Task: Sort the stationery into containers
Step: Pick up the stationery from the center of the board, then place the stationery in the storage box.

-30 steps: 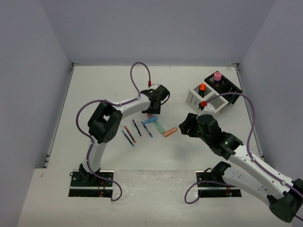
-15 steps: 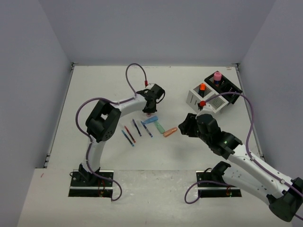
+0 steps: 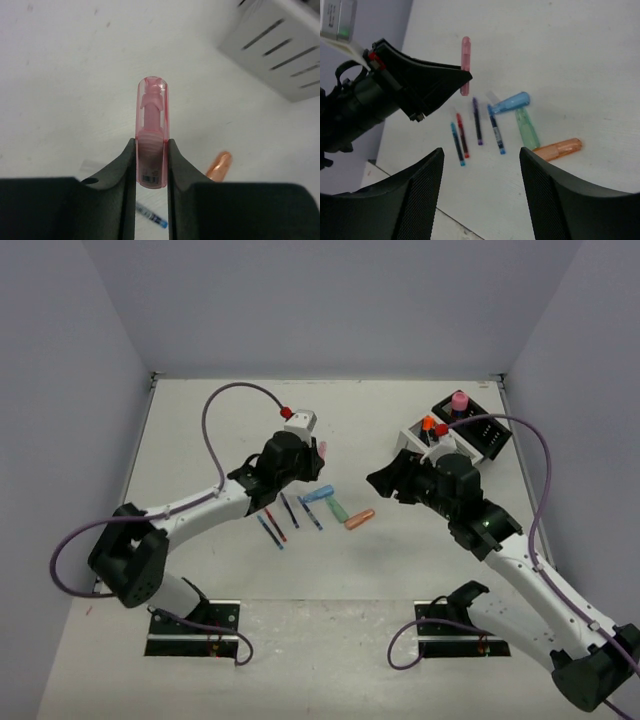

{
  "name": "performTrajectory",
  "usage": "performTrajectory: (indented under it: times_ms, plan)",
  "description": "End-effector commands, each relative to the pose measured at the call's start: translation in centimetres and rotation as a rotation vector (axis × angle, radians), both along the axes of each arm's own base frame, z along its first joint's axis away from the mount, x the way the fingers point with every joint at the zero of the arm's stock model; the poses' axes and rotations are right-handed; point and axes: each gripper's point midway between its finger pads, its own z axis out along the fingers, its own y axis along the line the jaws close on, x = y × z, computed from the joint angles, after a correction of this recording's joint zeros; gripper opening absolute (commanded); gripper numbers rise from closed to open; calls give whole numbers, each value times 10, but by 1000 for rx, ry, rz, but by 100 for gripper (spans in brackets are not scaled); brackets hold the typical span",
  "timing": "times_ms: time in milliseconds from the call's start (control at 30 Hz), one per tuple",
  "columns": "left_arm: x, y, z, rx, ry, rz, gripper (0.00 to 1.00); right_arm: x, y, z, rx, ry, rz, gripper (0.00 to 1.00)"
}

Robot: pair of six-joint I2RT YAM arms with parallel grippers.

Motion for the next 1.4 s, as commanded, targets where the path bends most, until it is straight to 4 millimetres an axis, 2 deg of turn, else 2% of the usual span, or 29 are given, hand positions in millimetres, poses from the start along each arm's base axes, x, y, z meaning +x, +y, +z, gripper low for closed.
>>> performTrajectory:
  times_ms: [0,67,133,233,400,533,700,833,900,1033,1067,1100,1133,1167,1200,1233,1267,1300,1367]
  plan:
    - [-20,-32,89,-264,-316,-223,0,12,22,77,147,-112,47,64]
    - [-37,-35,105,-325,-368,-291,0,22,23,82,132,-94,14,64]
    - [-50,-37,109,-363,-389,-342,0,25,31,92,106,-91,14,64]
    - [-63,-40,119,-395,-412,-394,0,26,50,84,78,-67,50,62]
    - [-73,-45,129,-412,-429,-441,0,30,66,70,55,-35,70,53]
    - [-75,-46,131,-403,-437,-448,0,34,66,57,-7,-9,47,45]
    - [-79,-50,127,-399,-431,-475,0,42,67,41,-61,12,24,44]
    - [-81,-54,127,-400,-428,-494,0,47,72,39,-63,6,27,36]
    - [-81,-56,125,-398,-423,-505,0,50,74,39,-63,-2,24,28]
    - [-79,-58,122,-390,-412,-508,0,54,75,40,-71,-13,22,0]
    - [-79,-59,121,-386,-407,-508,1,55,74,42,-73,-21,16,0]
    - [-77,-59,119,-372,-399,-506,11,57,71,45,-78,-37,1,0]
    - [-75,-60,119,-365,-396,-504,28,59,67,44,-91,-50,-11,0]
    - [-74,-60,118,-357,-390,-497,35,61,63,46,-98,-61,-29,0]
    - [-71,-58,118,-350,-387,-482,49,65,57,46,-118,-73,-49,0]
    - [-66,-55,114,-326,-355,-445,77,75,39,46,-151,-77,-102,0]
    - [-60,-48,105,-289,-311,-388,100,87,17,46,-178,-71,-169,0]
    - [-52,-39,103,-262,-292,-311,100,95,-2,43,-194,-65,-216,0]
    - [-44,-19,89,-211,-224,-180,100,114,-53,44,-230,-71,-375,0]
